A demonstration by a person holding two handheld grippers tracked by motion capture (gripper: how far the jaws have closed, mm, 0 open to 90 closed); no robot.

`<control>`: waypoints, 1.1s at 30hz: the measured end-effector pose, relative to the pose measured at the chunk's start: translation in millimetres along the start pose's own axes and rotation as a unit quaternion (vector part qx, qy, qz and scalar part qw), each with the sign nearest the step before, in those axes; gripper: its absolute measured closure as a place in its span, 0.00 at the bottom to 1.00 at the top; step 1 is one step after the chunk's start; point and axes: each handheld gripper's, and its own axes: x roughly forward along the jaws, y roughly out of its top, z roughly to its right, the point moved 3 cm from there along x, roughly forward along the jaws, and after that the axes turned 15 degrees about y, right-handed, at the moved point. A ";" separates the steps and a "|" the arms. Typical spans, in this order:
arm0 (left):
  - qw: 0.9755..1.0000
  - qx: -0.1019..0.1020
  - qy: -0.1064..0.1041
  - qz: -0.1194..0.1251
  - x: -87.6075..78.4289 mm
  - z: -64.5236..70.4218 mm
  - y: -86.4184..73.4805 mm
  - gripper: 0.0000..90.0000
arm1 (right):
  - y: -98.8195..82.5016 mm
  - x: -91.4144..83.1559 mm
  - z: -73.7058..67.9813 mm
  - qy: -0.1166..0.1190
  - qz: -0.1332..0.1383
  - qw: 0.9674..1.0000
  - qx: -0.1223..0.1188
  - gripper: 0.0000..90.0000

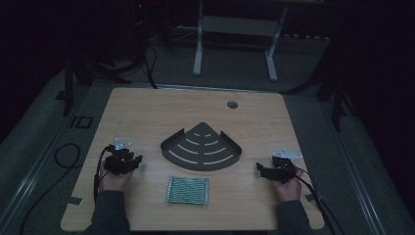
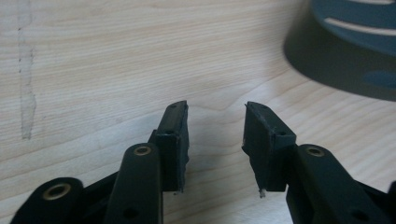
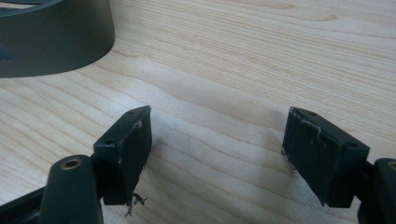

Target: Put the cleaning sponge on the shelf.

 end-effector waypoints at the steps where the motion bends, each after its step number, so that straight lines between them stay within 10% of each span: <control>1: 1.000 -0.001 -0.006 0.005 -2.2 0.7 0.6 0.69 | 0.0 0.0 0.0 0.000 0.000 1.000 0.000 0.26; 13: 0.996 0.054 -0.067 0.026 -22.9 25.9 7.8 0.78 | 0.0 0.0 0.0 0.000 0.000 1.000 0.000 0.26; 29: 0.984 0.102 -0.143 0.021 -40.5 62.1 14.6 0.95 | 0.0 0.0 0.0 0.000 0.000 1.000 0.000 0.26; 33: 0.978 0.118 -0.170 0.023 -41.9 72.3 13.7 1.00 | 0.0 0.0 -0.1 0.000 0.000 1.000 0.000 0.26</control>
